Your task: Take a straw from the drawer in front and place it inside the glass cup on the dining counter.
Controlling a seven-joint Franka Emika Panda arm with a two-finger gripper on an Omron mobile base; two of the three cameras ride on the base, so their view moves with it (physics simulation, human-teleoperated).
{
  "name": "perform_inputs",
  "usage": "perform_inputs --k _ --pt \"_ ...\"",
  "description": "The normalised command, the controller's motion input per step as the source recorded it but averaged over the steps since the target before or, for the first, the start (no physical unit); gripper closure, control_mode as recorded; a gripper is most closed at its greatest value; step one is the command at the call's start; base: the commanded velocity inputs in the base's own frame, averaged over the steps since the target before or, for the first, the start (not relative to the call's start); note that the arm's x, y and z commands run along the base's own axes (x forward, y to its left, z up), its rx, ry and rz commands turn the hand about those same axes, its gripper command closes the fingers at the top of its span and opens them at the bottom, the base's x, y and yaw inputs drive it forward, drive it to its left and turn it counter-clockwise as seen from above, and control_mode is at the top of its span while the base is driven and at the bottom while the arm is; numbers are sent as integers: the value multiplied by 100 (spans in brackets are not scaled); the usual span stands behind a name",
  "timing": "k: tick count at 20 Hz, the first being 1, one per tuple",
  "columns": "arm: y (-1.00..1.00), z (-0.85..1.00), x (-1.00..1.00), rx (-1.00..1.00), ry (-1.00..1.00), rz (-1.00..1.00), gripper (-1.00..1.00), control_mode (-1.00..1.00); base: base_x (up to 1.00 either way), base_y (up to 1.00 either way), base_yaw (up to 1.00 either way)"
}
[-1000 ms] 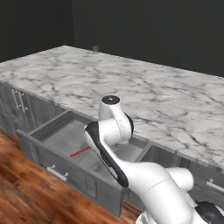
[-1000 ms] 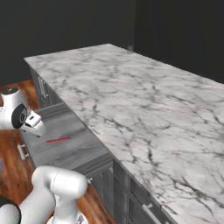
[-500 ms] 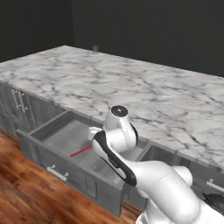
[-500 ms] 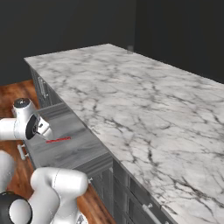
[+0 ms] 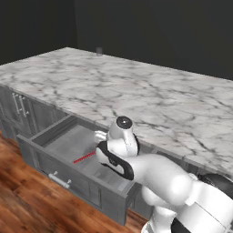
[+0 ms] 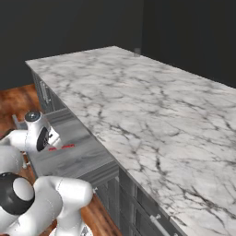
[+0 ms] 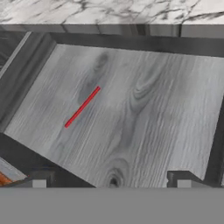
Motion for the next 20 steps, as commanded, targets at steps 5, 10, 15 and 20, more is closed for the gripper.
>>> perform_inputs --k 5,10,15,20 --pt "0 -23 60 4 1 -10 -100 -100 0 0 0" --pt "3 -24 38 7 10 -9 -100 -100 0 0 0" --pt "14 -19 27 9 15 -10 -100 -100 0 0 0" --pt "22 -17 15 5 11 -10 -100 -100 0 0 0"
